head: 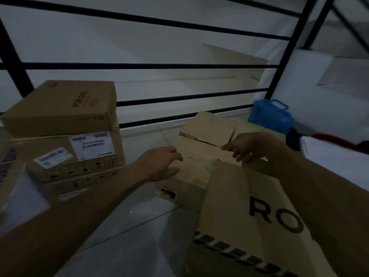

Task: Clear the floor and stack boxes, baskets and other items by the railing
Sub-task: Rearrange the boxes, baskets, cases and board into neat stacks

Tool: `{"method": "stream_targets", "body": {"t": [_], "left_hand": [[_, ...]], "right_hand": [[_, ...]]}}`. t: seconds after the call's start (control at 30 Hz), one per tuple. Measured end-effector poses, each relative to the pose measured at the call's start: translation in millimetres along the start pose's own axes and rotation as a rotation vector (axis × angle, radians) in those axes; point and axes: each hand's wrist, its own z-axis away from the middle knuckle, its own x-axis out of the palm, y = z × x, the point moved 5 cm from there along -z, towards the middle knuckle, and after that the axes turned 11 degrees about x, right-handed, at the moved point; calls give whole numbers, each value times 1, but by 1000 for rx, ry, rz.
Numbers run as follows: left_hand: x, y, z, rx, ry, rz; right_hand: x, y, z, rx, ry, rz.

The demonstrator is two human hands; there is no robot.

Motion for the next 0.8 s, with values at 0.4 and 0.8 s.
{"method": "stream_targets", "body": {"t": [0.4,0.8], "left_hand": [[81,18,-43,-135,-471,79],[69,-72,-9,-373,-446,8]], "right_hand": [[9,47,-68,210,-94,54],[32,-8,-56,32,-128,36]]}}
